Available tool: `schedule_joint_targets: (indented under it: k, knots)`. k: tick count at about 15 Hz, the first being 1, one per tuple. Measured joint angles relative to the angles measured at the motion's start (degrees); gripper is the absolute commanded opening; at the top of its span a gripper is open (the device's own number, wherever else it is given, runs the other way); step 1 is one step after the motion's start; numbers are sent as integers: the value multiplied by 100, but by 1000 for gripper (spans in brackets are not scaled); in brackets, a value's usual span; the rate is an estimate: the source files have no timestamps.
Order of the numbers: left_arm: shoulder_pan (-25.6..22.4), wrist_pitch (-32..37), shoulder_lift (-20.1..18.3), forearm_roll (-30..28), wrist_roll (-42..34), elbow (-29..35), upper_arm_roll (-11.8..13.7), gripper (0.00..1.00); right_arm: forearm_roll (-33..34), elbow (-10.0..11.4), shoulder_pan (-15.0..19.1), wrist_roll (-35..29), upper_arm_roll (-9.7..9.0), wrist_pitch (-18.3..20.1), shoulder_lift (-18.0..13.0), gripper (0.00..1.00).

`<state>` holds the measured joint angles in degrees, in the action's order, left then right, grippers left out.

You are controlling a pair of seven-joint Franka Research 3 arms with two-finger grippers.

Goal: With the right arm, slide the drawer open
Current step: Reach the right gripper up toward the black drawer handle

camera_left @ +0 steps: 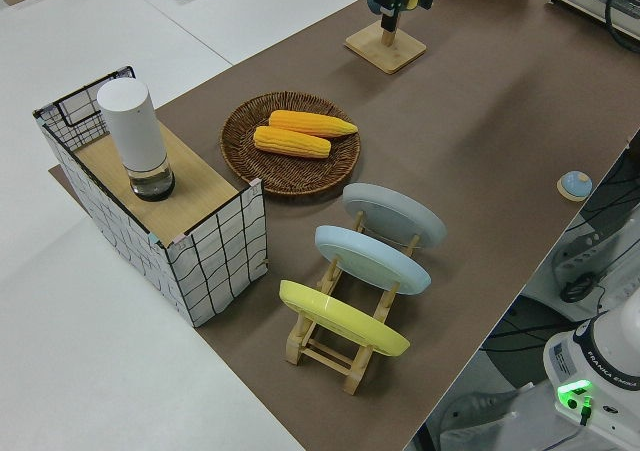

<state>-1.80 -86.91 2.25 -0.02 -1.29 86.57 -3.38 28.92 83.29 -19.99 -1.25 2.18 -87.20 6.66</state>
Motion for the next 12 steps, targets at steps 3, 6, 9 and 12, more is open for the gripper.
schedule_joint_targets:
  k: [3, 6, 9, 12]
  knots:
    - [0, 0, 0, 0, 0, 0, 0, 993, 917, 38, -263, -16, -8, 1, 241, 977]
    - [0, 0, 0, 0, 0, 0, 0, 993, 1697, 196, -421, -119, -19, -1, 433, 977]
    - [0, 0, 0, 0, 0, 0, 0, 993, 2373, 392, -536, -477, -23, -20, 641, 977]
    - [0, 0, 0, 0, 0, 0, 0, 993, 3110, 566, -684, -885, -29, -41, 893, 979]
